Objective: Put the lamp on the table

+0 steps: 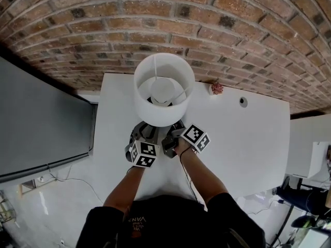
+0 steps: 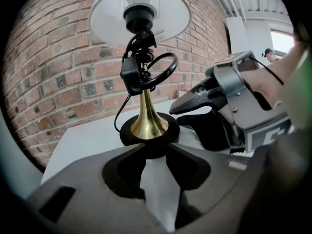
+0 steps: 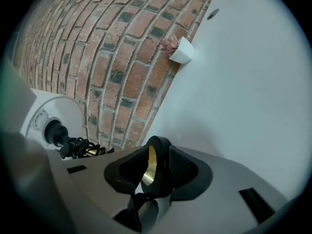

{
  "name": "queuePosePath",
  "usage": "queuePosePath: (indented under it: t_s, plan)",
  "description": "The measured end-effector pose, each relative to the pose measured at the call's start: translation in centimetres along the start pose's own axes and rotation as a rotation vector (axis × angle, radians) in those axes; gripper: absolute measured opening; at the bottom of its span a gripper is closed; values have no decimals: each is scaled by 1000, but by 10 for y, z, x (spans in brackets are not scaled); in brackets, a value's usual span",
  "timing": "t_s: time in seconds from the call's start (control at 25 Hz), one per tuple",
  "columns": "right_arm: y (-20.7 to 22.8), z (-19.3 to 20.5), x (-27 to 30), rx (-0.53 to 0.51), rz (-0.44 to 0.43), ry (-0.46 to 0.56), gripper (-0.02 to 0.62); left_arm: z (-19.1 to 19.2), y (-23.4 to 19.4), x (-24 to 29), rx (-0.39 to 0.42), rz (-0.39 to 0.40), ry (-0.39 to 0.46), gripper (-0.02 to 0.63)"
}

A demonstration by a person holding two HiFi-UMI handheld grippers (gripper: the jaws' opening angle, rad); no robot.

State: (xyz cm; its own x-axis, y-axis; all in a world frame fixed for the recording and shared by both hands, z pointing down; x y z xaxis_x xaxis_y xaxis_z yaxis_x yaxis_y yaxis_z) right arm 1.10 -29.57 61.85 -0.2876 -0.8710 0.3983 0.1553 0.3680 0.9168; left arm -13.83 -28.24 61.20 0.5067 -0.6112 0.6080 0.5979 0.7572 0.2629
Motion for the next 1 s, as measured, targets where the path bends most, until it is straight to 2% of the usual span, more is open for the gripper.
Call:
queuePosePath:
  t_s: [0.16,0.52,1.0]
  plan:
    - [-5,-3,4,-31,-37,-18,110,-6,-9,12,-5,-5,-13,138]
    - [-14,6,1,-26,-96,-82,95,-21,-24,36,2,6,-20,140]
    - [-15,3,-30,-104,-77,-80,75,-25,-28,42,10,6,-32,133]
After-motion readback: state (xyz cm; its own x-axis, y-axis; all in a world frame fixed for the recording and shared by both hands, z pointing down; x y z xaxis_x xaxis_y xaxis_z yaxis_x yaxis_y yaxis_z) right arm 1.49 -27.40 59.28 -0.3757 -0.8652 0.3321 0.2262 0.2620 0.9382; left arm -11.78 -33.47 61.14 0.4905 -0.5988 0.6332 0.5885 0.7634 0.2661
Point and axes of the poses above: the fingertips, and each gripper's own axes: x forward along the fingers, y to its right, z out of its underside, the point moved 7 cm from there along -x, backward along the fingers, and after that the axes turned 14 degrees about x, right-handed, at the moved point
